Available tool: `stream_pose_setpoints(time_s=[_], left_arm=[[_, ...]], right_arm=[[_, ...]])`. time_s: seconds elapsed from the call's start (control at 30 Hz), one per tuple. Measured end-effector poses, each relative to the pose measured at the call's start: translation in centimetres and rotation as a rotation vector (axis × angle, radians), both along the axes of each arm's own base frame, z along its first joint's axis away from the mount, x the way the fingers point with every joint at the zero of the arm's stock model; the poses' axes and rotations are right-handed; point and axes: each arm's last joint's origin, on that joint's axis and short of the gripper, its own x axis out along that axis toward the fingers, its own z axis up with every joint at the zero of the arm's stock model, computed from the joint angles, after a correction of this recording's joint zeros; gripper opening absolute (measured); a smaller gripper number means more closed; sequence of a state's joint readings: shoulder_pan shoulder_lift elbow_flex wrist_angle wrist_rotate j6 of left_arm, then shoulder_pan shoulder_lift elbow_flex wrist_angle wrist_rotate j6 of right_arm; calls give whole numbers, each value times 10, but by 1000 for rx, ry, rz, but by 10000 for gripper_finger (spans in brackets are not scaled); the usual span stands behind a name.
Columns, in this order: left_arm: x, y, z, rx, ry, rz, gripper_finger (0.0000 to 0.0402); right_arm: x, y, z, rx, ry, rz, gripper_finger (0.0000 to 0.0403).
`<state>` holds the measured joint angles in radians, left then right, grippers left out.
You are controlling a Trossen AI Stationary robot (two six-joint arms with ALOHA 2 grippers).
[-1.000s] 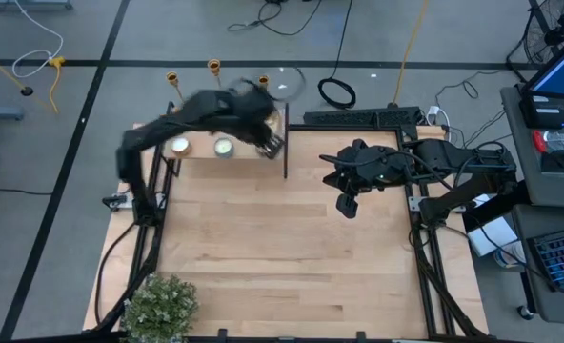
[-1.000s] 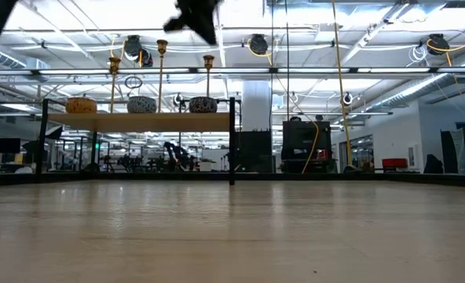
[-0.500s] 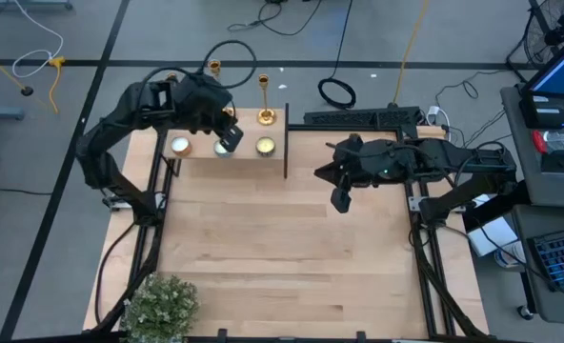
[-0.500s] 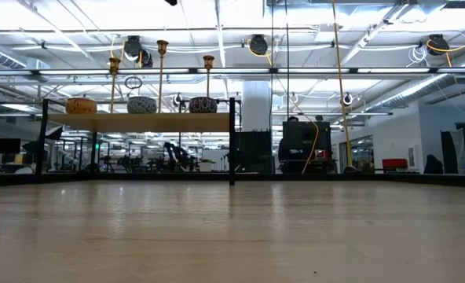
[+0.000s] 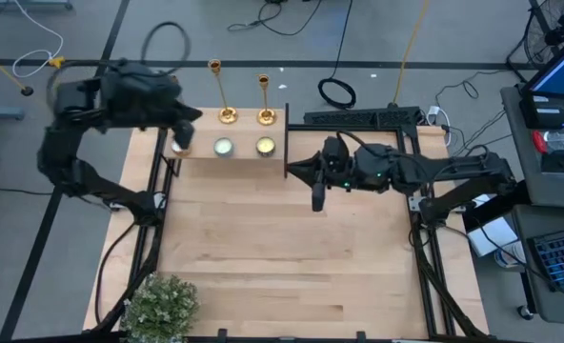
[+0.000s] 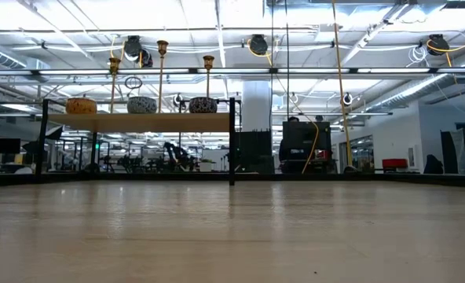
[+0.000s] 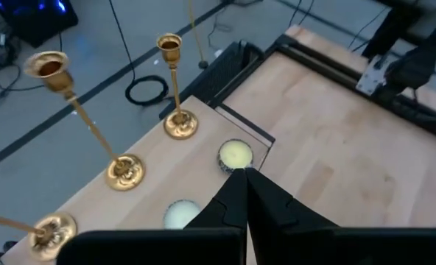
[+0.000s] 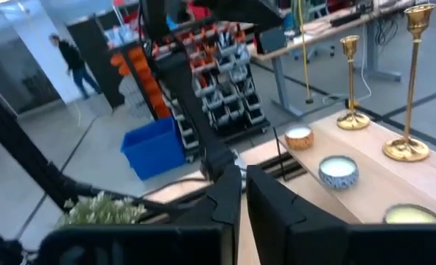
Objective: Pick & Place candle stick holders
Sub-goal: Return to Home Position
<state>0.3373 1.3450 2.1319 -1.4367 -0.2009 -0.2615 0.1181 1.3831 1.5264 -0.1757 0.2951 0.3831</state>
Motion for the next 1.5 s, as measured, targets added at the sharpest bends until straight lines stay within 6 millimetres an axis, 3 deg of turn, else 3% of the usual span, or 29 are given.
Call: stream_pose_setpoints(time_s=[0.17, 0.4, 1.5], left_arm=[[-29, -9, 8, 7, -53, 0, 0], [-50, -17, 9, 0, -58, 3, 0], [-50, -17, 8, -18, -47, 4, 0]], right_arm=[[3, -1, -6, -4, -59, -56, 18], [3, -3, 1, -35, -127, -101, 18], [3, -3, 4, -13, -157, -101, 18]])
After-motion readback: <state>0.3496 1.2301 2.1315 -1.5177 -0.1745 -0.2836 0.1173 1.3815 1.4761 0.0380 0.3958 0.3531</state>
